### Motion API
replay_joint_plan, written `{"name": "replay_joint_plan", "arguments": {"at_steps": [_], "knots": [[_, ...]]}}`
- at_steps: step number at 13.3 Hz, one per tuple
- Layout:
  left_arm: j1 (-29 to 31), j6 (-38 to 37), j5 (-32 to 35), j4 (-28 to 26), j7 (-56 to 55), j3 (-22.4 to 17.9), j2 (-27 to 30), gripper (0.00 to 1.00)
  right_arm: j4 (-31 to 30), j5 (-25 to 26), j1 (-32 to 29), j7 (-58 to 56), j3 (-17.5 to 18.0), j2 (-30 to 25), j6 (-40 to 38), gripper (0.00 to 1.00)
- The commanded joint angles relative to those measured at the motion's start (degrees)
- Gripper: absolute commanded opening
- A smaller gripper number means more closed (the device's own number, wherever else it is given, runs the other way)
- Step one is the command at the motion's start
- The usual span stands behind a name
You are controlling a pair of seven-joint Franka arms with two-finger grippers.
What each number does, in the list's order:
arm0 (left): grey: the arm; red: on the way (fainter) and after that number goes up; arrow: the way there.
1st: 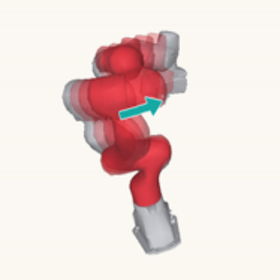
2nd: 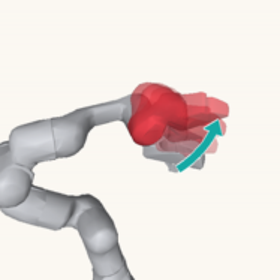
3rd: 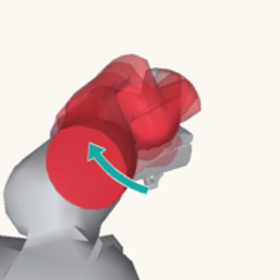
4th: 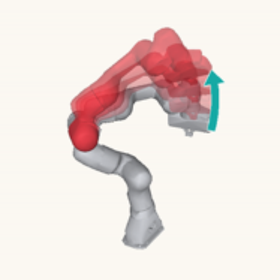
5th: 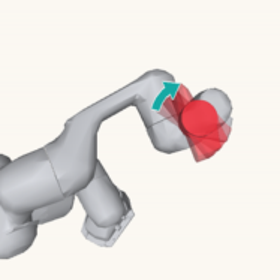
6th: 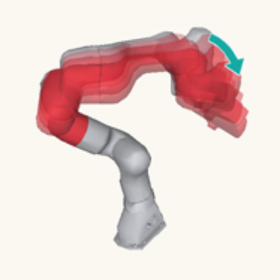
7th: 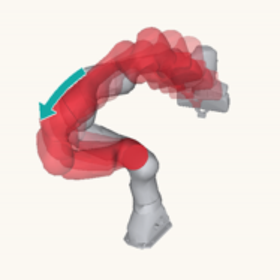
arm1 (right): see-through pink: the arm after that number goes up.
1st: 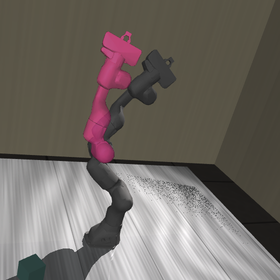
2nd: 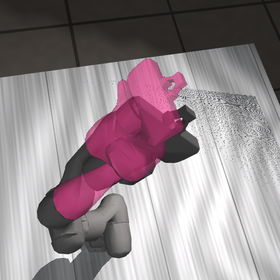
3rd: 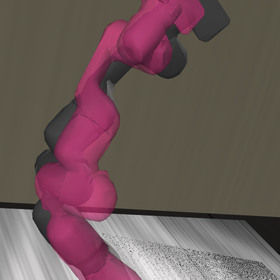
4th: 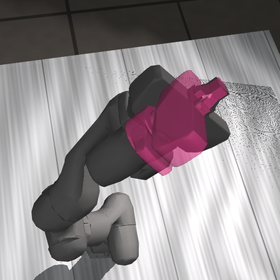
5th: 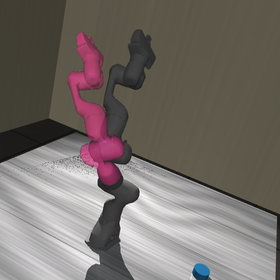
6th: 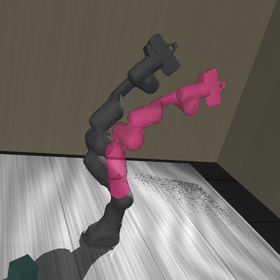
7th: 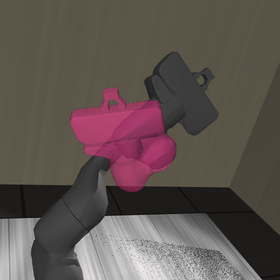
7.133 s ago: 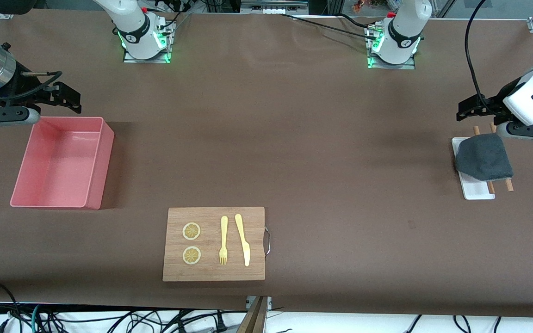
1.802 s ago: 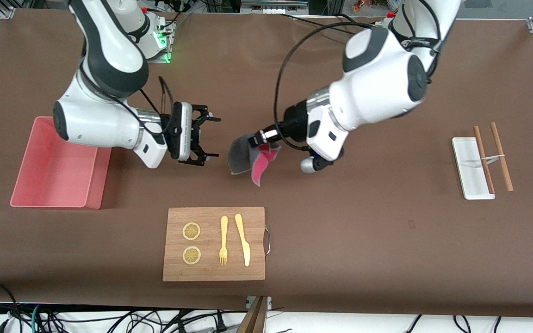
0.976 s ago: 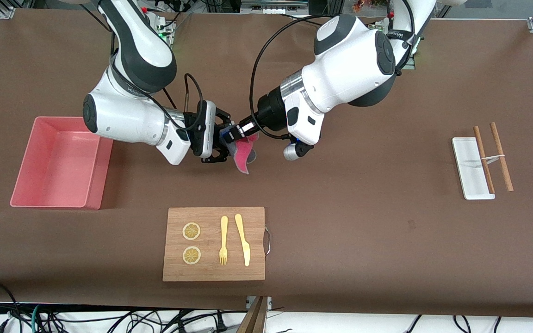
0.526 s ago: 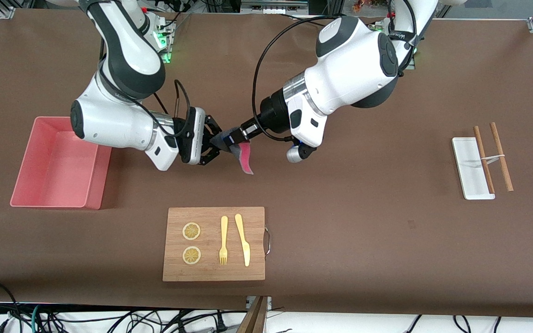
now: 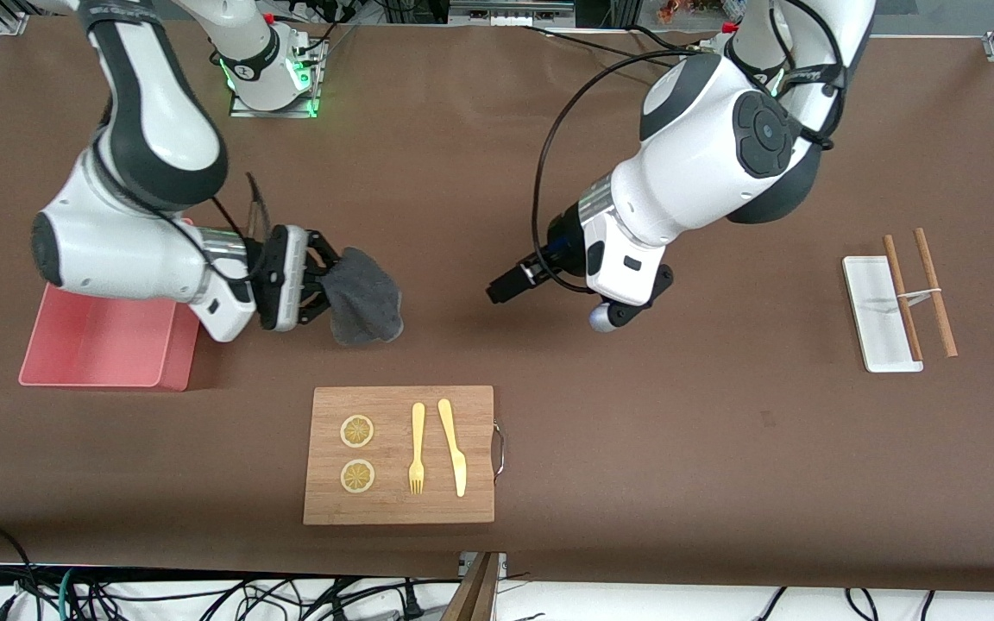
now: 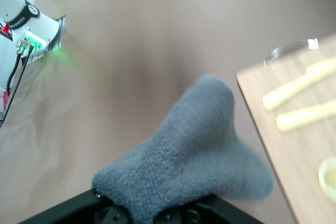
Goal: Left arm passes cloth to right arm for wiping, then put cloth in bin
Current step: 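Lower the cloth with the right gripper while the left gripper withdraws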
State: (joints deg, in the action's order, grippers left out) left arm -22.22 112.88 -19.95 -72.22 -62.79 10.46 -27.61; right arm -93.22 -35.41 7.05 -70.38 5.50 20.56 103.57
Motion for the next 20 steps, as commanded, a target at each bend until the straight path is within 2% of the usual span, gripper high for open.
{"name": "replay_joint_plan", "arguments": {"at_steps": [1,3,6,8,10,12,14,16,20], "knots": [[2.00,-8.17,7.97,-0.21,3.52,0.35,1.42,1.00,-0.03,8.39,-0.02,5.76,-3.56,-1.66,-3.37,0.00],[3.93,-12.66,10.53,-0.20,13.79,0.18,1.77,1.00,-0.38,12.02,-0.02,12.95,-5.93,-2.97,-5.72,0.00],[7.36,-17.59,14.49,-0.38,25.31,0.18,3.00,1.00,-0.65,21.32,0.07,28.50,-6.11,-6.31,-9.35,0.00],[8.77,-20.93,18.17,-0.56,33.75,0.26,3.88,1.00,-0.91,23.71,-0.02,37.19,-6.20,-7.54,-12.67,0.00],[10.70,-23.66,20.64,-0.64,40.44,0.26,5.19,1.00,-3.53,27.66,-0.11,47.12,-6.11,-10.78,-12.95,0.00],[12.98,-26.29,21.09,-0.73,46.24,0.18,6.60,1.00,-9.23,28.99,-0.11,55.66,-6.03,-15.44,-11.99,0.00],[15.97,-27.79,21.09,-0.82,48.63,0.18,8.53,1.00,-15.82,32.15,-0.11,58.67,-6.02,-18.87,-7.71,0.00],[19.13,-27.71,21.09,-0.04,49.00,0.18,9.42,1.00,-20.84,32.25,-0.20,59.04,-6.02,-19.15,-1.82,0.00],[19.85,-27.62,26.97,0.59,48.91,0.35,9.33,1.00,-27.18,33.64,-0.46,66.32,-6.11,-13.37,11.54,0.00]]}}
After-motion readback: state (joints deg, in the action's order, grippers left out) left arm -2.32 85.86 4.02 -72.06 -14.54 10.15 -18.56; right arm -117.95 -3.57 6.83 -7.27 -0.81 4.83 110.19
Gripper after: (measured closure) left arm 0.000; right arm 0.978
